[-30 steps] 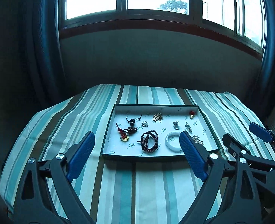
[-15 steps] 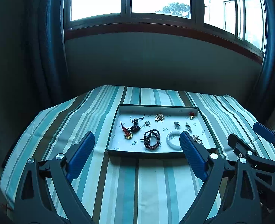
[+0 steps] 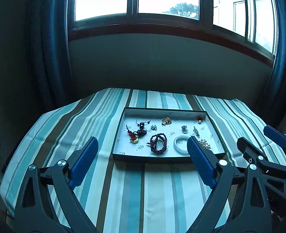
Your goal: Organize jewelry
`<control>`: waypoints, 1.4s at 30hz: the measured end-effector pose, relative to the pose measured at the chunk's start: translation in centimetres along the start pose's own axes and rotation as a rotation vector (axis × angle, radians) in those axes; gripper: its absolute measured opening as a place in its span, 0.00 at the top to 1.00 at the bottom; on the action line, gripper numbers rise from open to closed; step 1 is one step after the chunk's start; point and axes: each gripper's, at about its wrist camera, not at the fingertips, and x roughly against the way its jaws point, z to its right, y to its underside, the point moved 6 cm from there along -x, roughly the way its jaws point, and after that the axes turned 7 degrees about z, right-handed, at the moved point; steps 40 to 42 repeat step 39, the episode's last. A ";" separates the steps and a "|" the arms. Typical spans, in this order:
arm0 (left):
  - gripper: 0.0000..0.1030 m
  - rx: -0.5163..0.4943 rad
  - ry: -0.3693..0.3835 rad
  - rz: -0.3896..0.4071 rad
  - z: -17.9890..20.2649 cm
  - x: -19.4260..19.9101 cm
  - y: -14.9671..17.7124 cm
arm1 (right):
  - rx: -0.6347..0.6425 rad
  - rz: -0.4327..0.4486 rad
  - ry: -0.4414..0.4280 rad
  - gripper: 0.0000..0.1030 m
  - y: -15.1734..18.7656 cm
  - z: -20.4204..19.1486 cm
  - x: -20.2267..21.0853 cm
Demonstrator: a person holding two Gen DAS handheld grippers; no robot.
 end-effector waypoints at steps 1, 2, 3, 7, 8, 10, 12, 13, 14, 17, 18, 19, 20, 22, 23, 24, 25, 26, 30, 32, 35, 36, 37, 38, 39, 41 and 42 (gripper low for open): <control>0.10 -0.001 -0.001 0.000 0.0 0.0 0.0 | 0.001 0.000 0.000 0.26 0.0 0.0 0.0; 0.10 -0.001 -0.001 0.000 0.0 0.0 0.0 | 0.001 -0.001 -0.001 0.26 0.0 0.0 0.0; 0.10 0.001 0.001 -0.001 0.0 0.0 0.0 | 0.000 -0.001 -0.001 0.26 0.0 0.0 0.0; 0.10 0.007 0.000 -0.001 -0.1 0.0 0.0 | 0.001 -0.001 -0.002 0.26 0.0 0.0 0.0; 0.10 0.009 0.001 -0.001 -0.2 0.0 0.1 | 0.001 -0.002 -0.001 0.26 0.1 0.0 0.0; 0.10 0.012 0.003 0.000 -0.2 0.1 0.1 | 0.000 -0.002 -0.002 0.26 0.1 -0.1 0.0; 0.10 0.012 0.006 -0.002 -0.2 0.1 0.1 | 0.001 -0.002 -0.001 0.26 0.1 -0.1 0.0; 0.10 0.012 0.006 -0.003 -0.2 0.1 0.1 | 0.001 -0.001 -0.001 0.26 0.1 -0.1 0.0; 0.10 0.012 0.002 -0.006 -0.2 0.0 0.2 | 0.001 -0.001 -0.002 0.26 0.1 0.0 0.0; 0.07 0.004 -0.009 -0.002 -0.2 0.1 0.1 | 0.001 -0.001 -0.002 0.26 0.1 -0.1 0.0; 0.05 0.004 -0.008 0.007 -0.2 0.2 0.1 | 0.001 -0.002 -0.001 0.26 0.1 -0.1 0.0; 0.05 0.006 -0.012 0.016 -0.3 0.3 0.0 | 0.001 -0.001 -0.002 0.26 0.1 -0.1 0.0; 0.04 0.010 -0.020 0.021 -0.4 0.4 -0.1 | 0.001 -0.001 -0.002 0.26 0.1 -0.1 0.0; 0.02 0.015 -0.025 0.033 -0.6 0.6 -0.3 | 0.001 -0.002 -0.002 0.26 0.1 -0.1 0.0; 0.02 0.018 -0.026 0.038 -0.7 0.6 -0.4 | 0.001 -0.002 -0.002 0.26 0.1 -0.1 0.0; 0.02 0.020 -0.028 0.040 -0.8 0.6 -0.4 | 0.001 -0.002 -0.002 0.26 0.1 -0.1 0.0; 0.02 0.023 -0.033 0.045 -0.8 0.6 -0.5 | 0.001 -0.003 -0.003 0.26 0.1 -0.1 -0.1; 0.02 0.022 -0.039 0.052 -0.9 0.7 -0.5 | 0.001 -0.004 -0.004 0.26 0.1 -0.1 0.0; 0.02 -0.017 -0.049 0.047 -0.7 0.4 -0.3 | 0.006 -0.002 -0.007 0.26 0.2 0.0 0.2; 0.02 -0.020 -0.059 0.059 -0.9 0.4 -0.3 | 0.006 -0.001 -0.007 0.26 0.2 0.2 0.3; 0.02 -0.021 -0.062 0.059 -1.2 0.2 -0.3 | 0.000 -0.005 -0.003 0.26 0.3 0.8 0.1; 0.02 -0.020 -0.063 0.052 -1.4 0.1 -0.3 | -0.004 -0.009 0.000 0.26 0.4 1.1 0.0; 0.02 -0.016 -0.069 0.046 -1.7 -0.1 -0.2 | -0.008 -0.013 0.004 0.26 0.5 1.4 -0.2; 0.02 -0.012 -0.073 0.041 -1.9 -0.3 -0.1 | -0.013 -0.018 0.007 0.26 0.6 1.8 -0.3; 0.02 -0.009 -0.078 0.033 -2.2 -0.6 0.0 | -0.018 -0.023 0.012 0.26 0.7 2.1 -0.5; 0.02 -0.009 -0.078 0.033 -2.2 -0.6 0.0 | -0.018 -0.023 0.012 0.26 0.7 2.1 -0.5; 0.02 -0.009 -0.078 0.033 -2.2 -0.6 0.0 | -0.018 -0.023 0.012 0.26 0.7 2.1 -0.5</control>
